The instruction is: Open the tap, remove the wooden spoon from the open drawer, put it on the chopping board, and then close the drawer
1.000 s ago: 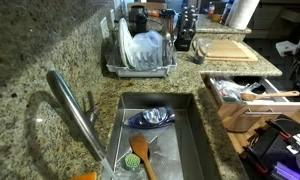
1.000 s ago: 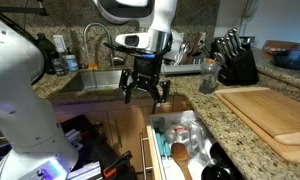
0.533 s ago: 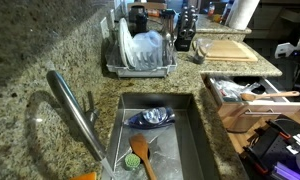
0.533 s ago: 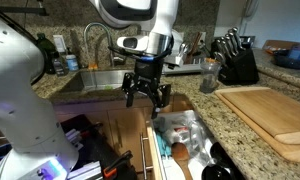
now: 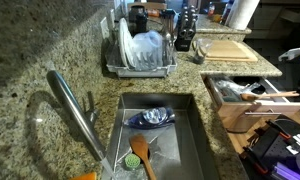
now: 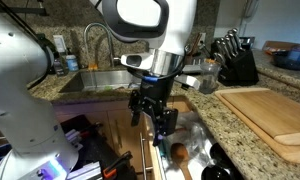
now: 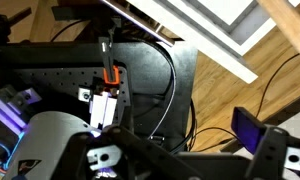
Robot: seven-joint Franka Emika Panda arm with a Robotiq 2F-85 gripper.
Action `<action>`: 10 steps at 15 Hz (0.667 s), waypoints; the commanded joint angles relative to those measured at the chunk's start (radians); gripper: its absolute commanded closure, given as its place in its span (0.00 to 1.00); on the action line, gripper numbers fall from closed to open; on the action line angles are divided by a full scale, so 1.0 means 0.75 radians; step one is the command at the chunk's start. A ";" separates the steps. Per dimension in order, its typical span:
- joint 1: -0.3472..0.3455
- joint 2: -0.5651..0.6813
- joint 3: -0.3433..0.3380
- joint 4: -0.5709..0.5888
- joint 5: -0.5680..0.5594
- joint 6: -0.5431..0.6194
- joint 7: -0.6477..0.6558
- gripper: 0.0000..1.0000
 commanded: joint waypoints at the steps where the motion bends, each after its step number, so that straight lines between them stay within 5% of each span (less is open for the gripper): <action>1: -0.258 0.010 0.207 0.036 0.017 -0.060 0.003 0.00; 2: -0.298 -0.006 0.167 0.052 -0.005 -0.062 0.013 0.00; 5: -0.589 -0.045 0.347 0.036 0.052 -0.003 0.012 0.00; 9: -0.987 -0.218 0.694 -0.025 0.235 -0.046 0.009 0.00; 10: -0.821 -0.076 0.526 0.039 0.153 -0.024 0.009 0.00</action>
